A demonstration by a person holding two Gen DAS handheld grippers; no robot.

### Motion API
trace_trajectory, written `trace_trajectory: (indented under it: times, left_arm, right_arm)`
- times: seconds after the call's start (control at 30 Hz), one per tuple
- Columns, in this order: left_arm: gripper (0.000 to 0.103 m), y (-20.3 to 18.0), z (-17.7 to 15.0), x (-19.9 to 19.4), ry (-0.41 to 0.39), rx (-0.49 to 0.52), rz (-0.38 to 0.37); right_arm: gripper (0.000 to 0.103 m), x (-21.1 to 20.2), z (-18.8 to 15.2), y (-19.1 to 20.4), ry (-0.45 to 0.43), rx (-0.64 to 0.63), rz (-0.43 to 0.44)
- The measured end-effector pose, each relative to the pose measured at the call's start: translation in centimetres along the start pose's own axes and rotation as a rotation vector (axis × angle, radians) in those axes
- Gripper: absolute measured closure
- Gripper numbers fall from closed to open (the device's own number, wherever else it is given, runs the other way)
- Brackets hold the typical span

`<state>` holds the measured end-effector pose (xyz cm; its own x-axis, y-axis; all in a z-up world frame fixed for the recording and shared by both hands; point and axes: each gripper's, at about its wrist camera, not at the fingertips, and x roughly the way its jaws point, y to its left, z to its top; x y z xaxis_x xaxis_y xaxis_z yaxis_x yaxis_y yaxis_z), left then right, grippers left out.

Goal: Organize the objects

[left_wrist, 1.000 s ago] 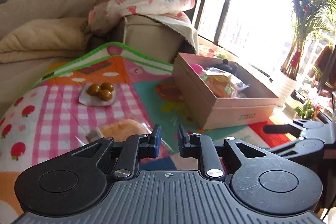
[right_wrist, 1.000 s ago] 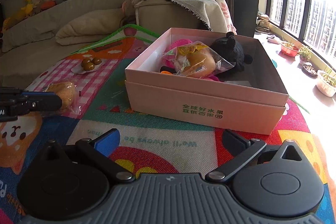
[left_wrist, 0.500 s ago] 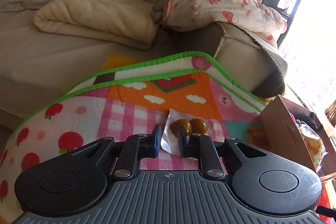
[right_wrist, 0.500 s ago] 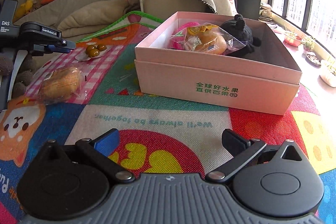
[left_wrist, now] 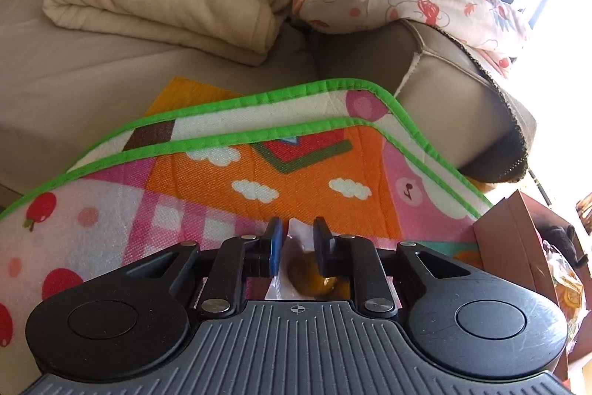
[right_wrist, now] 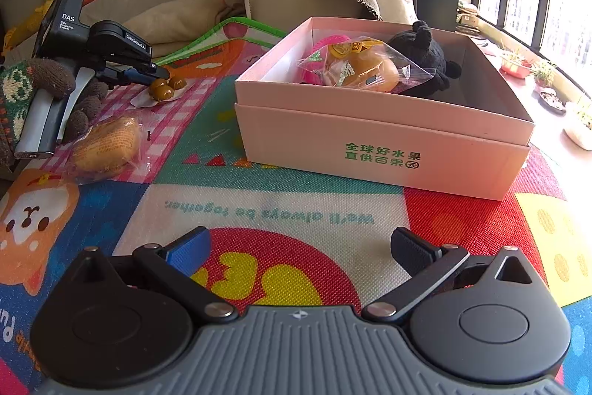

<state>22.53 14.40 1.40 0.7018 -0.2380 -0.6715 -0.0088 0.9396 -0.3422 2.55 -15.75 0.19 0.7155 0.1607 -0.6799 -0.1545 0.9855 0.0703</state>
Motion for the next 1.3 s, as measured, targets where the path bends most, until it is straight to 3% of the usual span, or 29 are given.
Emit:
trace_trajectory:
  times: [0.1, 0.23, 0.43, 0.63, 0.9, 1.0, 1.2, 1.27, 1.3]
  left_arm:
    - [0.081, -0.9, -1.0, -0.5, 0.051, 0.052, -0.085]
    - [0.081, -2.9, -3.2, -1.9, 0.091, 0.185, -0.137]
    - [0.081, -4.4, -6.7, -4.9, 0.152, 0.248, -0.235]
    - [0.081, -4.8, -8.4, -10.2, 0.01, 0.339, -0.2]
    - [0.081, -2.9, -9.6, -14.9, -0.043, 0.367, -0.143]
    - [0.081, -2.9, -11.1, -16.1, -0.028, 0.399, -0.148]
    - [0.081, -7.0, -16.6, -15.9, 0.104, 0.675, -0.227]
    - [0.08, -8.6, -18.1, -15.1, 0.143, 0.756, -0.214]
    - [0.081, -9.4, -18.9, -15.1, 0.118, 0.812, -0.198]
  right_arm:
    - [0.0, 0.0, 0.0, 0.0, 0.0, 0.0, 0.0]
    - [0.0, 0.0, 0.0, 0.0, 0.0, 0.0, 0.0]
    - [0.0, 0.0, 0.0, 0.0, -0.001, 0.002, 0.001]
    - [0.0, 0.1, 0.0, 0.0, 0.0, 0.003, 0.0]
    - [0.0, 0.1, 0.0, 0.1, 0.002, -0.002, -0.004]
    - [0.0, 0.2, 0.0, 0.3, 0.007, -0.01, -0.012]
    - [0.0, 0.4, 0.0, 0.7, 0.021, -0.037, -0.033]
    - [0.0, 0.5, 0.0, 0.7, 0.023, -0.035, -0.028]
    - [0.0, 0.5, 0.0, 0.5, 0.025, -0.034, -0.023]
